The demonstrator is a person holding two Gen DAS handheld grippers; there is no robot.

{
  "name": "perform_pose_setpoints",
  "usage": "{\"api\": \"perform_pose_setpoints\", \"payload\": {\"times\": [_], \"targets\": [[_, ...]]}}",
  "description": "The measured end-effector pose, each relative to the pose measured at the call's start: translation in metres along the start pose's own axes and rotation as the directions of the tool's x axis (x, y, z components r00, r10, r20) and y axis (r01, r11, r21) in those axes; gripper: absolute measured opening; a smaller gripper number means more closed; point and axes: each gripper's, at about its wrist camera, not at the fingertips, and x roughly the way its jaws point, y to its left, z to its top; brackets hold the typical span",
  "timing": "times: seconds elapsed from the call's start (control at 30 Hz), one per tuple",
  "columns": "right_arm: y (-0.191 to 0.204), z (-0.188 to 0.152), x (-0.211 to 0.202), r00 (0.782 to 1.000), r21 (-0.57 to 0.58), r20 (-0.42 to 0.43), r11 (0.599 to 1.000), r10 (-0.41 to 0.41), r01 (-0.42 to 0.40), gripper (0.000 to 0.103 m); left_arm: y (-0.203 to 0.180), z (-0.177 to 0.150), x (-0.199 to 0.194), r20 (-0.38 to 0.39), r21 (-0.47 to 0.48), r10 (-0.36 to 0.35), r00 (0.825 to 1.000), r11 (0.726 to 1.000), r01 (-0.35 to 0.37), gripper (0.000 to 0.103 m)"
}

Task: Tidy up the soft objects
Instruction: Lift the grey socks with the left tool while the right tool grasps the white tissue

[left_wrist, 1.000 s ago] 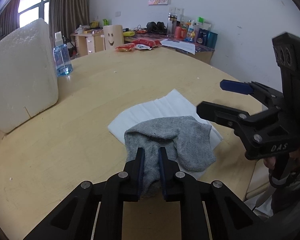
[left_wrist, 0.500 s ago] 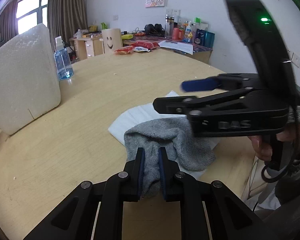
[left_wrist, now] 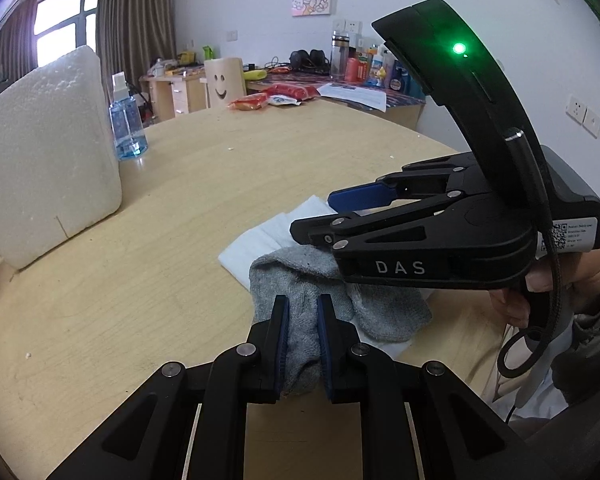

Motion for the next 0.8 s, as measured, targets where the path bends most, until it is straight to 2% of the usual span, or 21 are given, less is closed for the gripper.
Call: {"api": "perform_pose_setpoints", "payload": {"times": [0.03,0.1,0.17,0.33,0.47,0.6,0.63,0.67,0.7,0.73,0.77,0.8], "targets": [[0.0,0.0,0.0,1.0,-0.003,-0.001,1.0,0.002,-0.002,0.042,0.0,0.0,0.0,0.001,-0.002,0.001,1.0,1.0,-0.001,0.015],[-0.001,0.0,-0.001,1.0,-0.008,-0.001,1.0,0.004,-0.004,0.026,0.001,0.0,-0.002,0.006,-0.007,0.008,1.0,1.0,-0.008,0.015],[-0.006,-0.001,-0.003,1.0,0.004,-0.001,1.0,0.005,-0.005,0.017,0.003,-0.002,-0.005,0.013,-0.016,0.017,1.0,1.0,-0.016,0.015],[-0.028,-0.007,-0.009,0.998,0.032,0.006,0.998,-0.058,0.058,0.016,0.023,-0.009,-0.014,0.014,-0.064,0.065,0.998,0.996,-0.064,0.015],[-0.049,-0.015,-0.015,0.989,0.069,0.011,0.986,-0.15,0.149,0.016,0.036,-0.016,-0.022,0.004,-0.098,0.11,0.994,0.989,-0.109,0.015],[-0.057,-0.019,-0.022,0.984,0.088,0.027,0.981,-0.176,0.173,0.017,0.04,-0.02,-0.028,0.005,-0.116,0.128,0.992,0.985,-0.127,0.015],[-0.056,-0.019,-0.024,0.984,0.082,0.034,0.982,-0.176,0.173,0.018,0.041,-0.021,-0.03,0.014,-0.121,0.128,0.992,0.985,-0.126,0.018],[-0.054,-0.019,-0.025,0.983,0.081,0.039,0.981,-0.18,0.177,0.028,0.041,-0.02,-0.031,0.018,-0.128,0.126,0.992,0.984,-0.123,0.019],[-0.053,-0.019,-0.027,0.982,0.08,0.045,0.981,-0.183,0.179,0.045,0.042,-0.021,-0.033,0.02,-0.139,0.118,0.993,0.984,-0.114,0.022],[-0.052,-0.02,-0.029,0.983,0.079,0.056,0.982,-0.176,0.172,0.05,0.043,-0.021,-0.034,0.02,-0.148,0.113,0.993,0.983,-0.109,0.03],[-0.05,-0.02,-0.032,0.984,0.08,0.071,0.984,-0.163,0.158,0.058,0.043,-0.021,-0.035,0.023,-0.155,0.111,0.994,0.982,-0.106,0.043],[-0.049,-0.021,-0.035,0.984,0.08,0.083,0.986,-0.156,0.15,0.058,0.042,-0.021,-0.036,0.028,-0.158,0.111,0.993,0.982,-0.105,0.05]]}}
